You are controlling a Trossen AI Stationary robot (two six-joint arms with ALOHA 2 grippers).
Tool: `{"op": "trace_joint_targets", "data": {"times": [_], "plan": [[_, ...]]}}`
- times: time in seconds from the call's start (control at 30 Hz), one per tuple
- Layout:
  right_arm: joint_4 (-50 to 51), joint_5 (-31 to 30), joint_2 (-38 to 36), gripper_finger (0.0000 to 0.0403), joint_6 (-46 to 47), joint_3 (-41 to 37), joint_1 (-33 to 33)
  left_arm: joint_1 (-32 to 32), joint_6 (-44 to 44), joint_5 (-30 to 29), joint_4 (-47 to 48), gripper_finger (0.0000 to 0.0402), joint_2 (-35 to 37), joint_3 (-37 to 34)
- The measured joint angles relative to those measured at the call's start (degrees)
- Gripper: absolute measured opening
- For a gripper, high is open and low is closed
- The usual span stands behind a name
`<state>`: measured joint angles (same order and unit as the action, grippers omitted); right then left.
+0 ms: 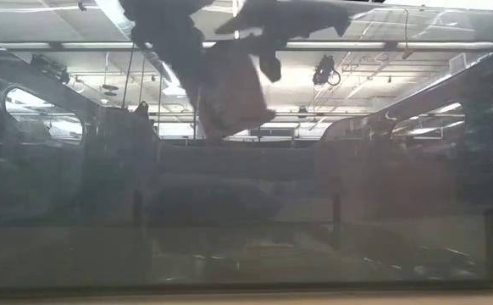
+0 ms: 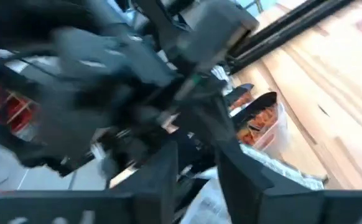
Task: Sort Maruchan noodles
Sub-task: Put the black noodle pack into the bottom transparent bin
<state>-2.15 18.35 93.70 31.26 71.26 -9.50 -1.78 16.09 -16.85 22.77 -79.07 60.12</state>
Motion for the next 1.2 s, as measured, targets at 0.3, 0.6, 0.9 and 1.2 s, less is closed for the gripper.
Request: {"op": "trace_joint_targets", "data": {"times": [0.3,0.6,0.9,1.2], "plan": [[3.31,-3.17,-10.1,0.0166,-6.16,0.0,-2.97,-1.05,-20.44,-3.88,26.15,0.0125,2.37,9.19],[5.93,-14.26,-15.81,0.0165,-11.97,0.07,-4.1,-6.13,-78.87,-3.1,61.43,0.0123,5.56,18.63],[6.48,-13.07,-12.85,0.0165,-11.94,0.04,-5.26,-17.25,-110.08,-8.48,67.25,0.0124,8.5,18.61],[8.68,-9.14,-11.09,0.0165,-11.44,0.0,-4.56,-17.46,-129.33,-9.86,63.57,0.0124,7.73,10.54]]}}
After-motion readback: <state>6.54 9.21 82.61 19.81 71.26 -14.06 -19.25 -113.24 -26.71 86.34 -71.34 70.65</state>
